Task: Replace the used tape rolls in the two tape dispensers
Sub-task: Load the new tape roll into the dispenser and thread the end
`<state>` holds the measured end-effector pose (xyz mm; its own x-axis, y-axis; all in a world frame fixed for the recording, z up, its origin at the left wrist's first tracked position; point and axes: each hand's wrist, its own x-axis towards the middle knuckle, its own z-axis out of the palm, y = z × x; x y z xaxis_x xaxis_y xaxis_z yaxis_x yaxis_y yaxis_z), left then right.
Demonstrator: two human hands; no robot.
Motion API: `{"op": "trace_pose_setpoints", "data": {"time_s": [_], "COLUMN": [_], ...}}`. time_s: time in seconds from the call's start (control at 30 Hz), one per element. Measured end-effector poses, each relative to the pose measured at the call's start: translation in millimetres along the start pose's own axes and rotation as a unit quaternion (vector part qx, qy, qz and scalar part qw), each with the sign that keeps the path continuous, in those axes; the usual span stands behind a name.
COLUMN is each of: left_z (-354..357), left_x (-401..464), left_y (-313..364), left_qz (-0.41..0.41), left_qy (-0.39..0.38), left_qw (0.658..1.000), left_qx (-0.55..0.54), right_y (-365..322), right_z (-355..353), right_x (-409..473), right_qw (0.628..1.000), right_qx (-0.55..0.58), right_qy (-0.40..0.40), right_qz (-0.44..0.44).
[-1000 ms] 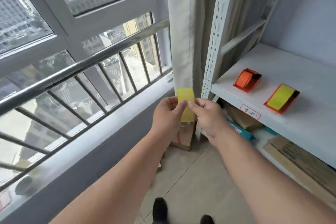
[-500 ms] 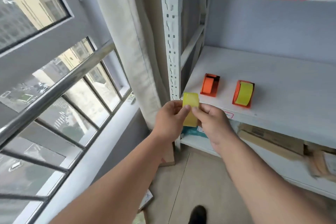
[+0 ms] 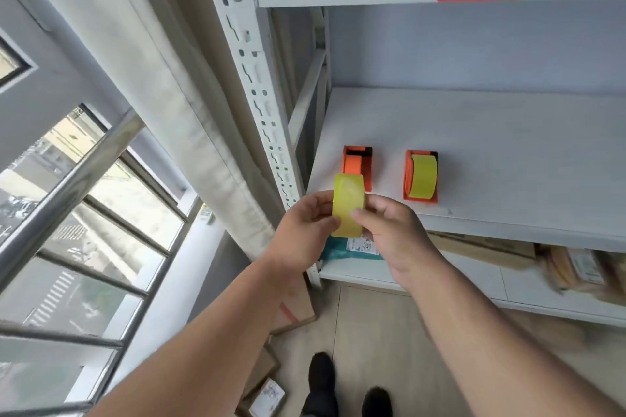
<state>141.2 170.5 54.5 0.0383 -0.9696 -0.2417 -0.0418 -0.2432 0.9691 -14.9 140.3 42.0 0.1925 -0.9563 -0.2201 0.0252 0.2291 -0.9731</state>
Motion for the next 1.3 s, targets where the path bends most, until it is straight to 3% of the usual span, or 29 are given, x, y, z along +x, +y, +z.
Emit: {"op": "trace_pose_setpoints", "data": {"time_s": [0.17, 0.57, 1.1, 1.2, 1.3], "left_z": [-16.7, -23.5, -11.4, -11.5, -10.2], "left_x": [31.3, 77.1, 96.9, 97.9, 101.3], "left_y": [4.8, 3.6, 13.4, 11.6, 4.1], "left_qz": [-0.020, 0.003, -0.004, 0.036, 0.119], "left_qy": [-0.017, -0.085, -0.078, -0.086, -0.056], "left_qw": [0.997, 0.995, 0.995, 0.995, 0.974], "left_qx": [-0.077, -0.058, -0.067, 0.045, 0.187], "right_y": [0.2, -13.2, -16.0, -13.2, -14.0], "right_z": [7.0, 5.9, -6.8, -4.3, 0.8], "right_x": [22.2, 45.9, 67.8, 70.6, 72.8], "right_qw": [1.000, 0.992, 0.994, 0.989, 0.978], "right_qx": [0.002, 0.053, 0.042, 0.112, 0.183], "right_qy": [0.018, 0.107, 0.093, 0.090, 0.077], "right_qz": [0.014, 0.041, 0.041, 0.044, 0.066]}}
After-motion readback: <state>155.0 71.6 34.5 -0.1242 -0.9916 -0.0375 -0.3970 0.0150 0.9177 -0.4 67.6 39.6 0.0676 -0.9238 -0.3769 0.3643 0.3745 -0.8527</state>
